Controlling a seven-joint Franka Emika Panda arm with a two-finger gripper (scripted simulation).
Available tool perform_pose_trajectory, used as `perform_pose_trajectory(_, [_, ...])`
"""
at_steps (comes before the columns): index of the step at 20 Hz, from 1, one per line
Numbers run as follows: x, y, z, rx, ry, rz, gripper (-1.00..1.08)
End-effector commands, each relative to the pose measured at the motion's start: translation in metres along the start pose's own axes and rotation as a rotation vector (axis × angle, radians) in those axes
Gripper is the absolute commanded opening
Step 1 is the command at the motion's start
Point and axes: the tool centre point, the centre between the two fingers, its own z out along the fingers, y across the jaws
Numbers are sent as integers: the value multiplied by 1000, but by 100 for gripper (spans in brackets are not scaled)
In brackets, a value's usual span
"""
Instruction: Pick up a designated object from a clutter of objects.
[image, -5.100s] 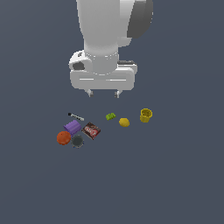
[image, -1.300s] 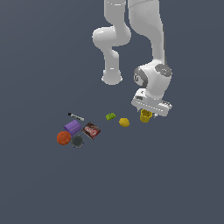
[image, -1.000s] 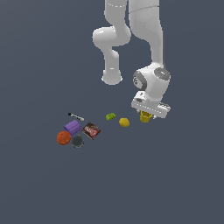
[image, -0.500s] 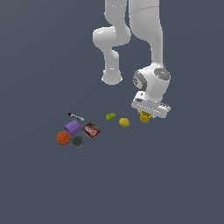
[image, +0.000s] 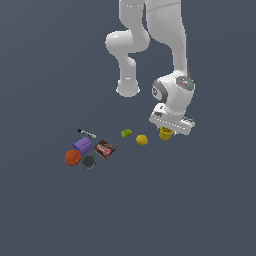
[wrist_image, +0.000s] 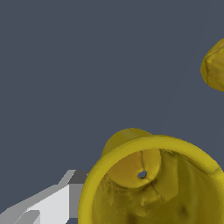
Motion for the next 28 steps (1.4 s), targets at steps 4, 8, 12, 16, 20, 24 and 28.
perform_pose_trajectory(4, [17,4,-23,2,0,0,-100])
perform_pose_trajectory(8, [36,8,-48,2,-1,0,-100])
perform_pose_trajectory(12, [59,14,-80,3,-2,-1,-100])
perform_pose_trajectory(16, [85,20,-115,4,-3,-1,-100])
perform_pose_trajectory(20, [112,26,-151,4,-3,-1,-100])
perform_pose_trajectory(24, [139,32,-187,4,-3,-1,-100])
perform_pose_trajectory(28, [165,38,-221,3,-2,0,-100])
